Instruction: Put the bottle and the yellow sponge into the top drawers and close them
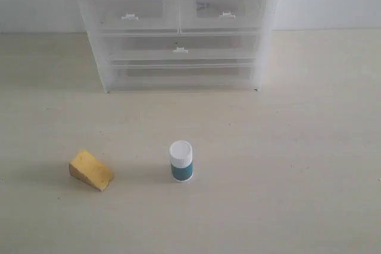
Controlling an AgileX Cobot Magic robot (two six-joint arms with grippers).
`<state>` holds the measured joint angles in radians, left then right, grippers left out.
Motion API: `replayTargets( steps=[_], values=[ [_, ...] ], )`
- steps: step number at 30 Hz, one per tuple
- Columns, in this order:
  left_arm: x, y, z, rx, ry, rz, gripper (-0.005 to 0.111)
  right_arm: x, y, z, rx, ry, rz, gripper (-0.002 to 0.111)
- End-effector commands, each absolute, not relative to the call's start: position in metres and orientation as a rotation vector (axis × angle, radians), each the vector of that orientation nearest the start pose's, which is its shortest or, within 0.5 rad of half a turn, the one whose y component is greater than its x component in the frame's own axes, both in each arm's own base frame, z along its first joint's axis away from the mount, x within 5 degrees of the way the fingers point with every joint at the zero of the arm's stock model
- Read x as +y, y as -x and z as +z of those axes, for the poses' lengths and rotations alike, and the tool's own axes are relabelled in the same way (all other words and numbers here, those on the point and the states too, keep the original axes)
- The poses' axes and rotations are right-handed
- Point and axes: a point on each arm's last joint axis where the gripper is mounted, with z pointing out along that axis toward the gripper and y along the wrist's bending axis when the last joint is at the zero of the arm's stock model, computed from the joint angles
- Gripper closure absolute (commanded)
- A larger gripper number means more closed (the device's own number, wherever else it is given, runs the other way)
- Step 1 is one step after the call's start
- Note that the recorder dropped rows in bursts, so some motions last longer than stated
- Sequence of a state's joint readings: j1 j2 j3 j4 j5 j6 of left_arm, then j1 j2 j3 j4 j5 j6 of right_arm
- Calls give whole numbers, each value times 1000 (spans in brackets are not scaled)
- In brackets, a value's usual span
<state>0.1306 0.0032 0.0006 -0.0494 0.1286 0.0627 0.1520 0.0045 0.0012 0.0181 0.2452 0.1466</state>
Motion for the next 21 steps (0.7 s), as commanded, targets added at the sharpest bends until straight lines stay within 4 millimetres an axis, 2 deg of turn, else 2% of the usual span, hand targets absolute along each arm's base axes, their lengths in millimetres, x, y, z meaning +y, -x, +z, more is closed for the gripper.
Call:
replayTargets(
  steps=[1, 7, 12, 14, 16, 18, 20, 21],
  values=[
    [7, -56, 202, 1610, 94, 106, 103, 9, -55, 191, 1732, -9, 233, 109],
    [7, -56, 202, 1610, 94, 106, 103, 9, -55, 196, 1679, -9, 237, 109],
    [7, -56, 203, 1590, 94, 108, 103, 8, -56, 213, 1489, -33, 276, 109],
    [8, -55, 216, 1444, 120, 87, 103, 8, -54, 221, 1399, -79, 339, 109],
    [8, -50, 237, 1211, 156, 44, 103, 8, -52, 231, 1289, -119, 408, 109],
    [9, -40, 257, 934, 265, -167, 103, 7, -50, 239, 1196, -129, 441, 109],
    [7, -29, 271, 749, 281, -330, 103, 8, -48, 248, 1230, -103, 412, 109],
    [4, -24, 283, 689, 225, -326, 103, 7, -47, 256, 1270, -99, 398, 109]
  ],
)
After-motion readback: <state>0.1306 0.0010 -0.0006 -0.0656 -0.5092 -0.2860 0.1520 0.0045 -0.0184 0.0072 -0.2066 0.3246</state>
